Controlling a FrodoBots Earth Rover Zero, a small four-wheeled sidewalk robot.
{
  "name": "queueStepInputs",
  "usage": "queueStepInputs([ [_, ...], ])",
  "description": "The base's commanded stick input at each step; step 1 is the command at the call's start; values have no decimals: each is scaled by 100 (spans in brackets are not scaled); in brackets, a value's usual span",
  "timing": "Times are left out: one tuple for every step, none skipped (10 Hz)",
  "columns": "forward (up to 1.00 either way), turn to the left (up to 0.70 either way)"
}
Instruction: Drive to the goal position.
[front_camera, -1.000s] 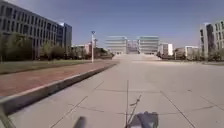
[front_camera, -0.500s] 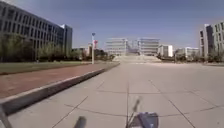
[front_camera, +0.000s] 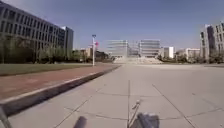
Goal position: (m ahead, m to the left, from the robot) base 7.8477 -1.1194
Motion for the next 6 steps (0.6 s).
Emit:
queueStepInputs([
  [70,0],
  [70,0],
  [70,0],
  [70,0],
  [70,0],
  [70,0],
])
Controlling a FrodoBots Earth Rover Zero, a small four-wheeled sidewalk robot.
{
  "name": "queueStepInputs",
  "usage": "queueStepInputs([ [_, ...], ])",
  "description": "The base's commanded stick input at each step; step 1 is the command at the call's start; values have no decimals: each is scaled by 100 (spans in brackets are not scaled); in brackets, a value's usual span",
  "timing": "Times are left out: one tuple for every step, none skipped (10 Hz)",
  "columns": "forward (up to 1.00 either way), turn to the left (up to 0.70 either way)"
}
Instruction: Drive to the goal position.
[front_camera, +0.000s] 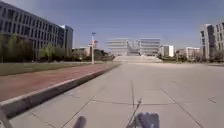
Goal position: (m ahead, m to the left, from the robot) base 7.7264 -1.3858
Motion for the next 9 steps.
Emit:
queueStepInputs([
  [70,0],
  [70,0],
  [70,0],
  [70,0],
  [70,-27],
  [70,-34],
  [70,-35],
  [70,-35],
  [70,-35],
])
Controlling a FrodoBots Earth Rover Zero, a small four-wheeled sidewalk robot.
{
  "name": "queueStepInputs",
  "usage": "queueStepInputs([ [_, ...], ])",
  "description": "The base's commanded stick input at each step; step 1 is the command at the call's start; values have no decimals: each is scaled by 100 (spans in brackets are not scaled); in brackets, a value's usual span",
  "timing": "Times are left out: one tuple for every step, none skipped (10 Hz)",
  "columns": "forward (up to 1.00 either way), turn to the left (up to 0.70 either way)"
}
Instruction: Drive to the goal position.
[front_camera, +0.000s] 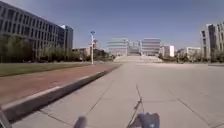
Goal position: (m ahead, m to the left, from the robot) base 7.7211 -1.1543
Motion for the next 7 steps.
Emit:
queueStepInputs([
  [70,-27],
  [70,-14],
  [70,0],
  [70,0],
  [70,0],
  [70,0],
  [70,0],
])
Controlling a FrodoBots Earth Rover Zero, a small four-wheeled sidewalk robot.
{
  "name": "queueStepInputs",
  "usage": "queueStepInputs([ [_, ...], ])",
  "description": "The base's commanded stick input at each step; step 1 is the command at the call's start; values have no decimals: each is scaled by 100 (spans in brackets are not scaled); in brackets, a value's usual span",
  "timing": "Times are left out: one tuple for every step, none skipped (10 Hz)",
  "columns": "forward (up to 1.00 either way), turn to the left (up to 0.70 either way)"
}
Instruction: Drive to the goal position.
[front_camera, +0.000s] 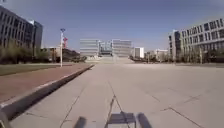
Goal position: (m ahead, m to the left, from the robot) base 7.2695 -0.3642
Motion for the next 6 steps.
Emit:
queueStepInputs([
  [70,0],
  [70,0],
  [70,0],
  [70,0],
  [70,0],
  [70,0],
])
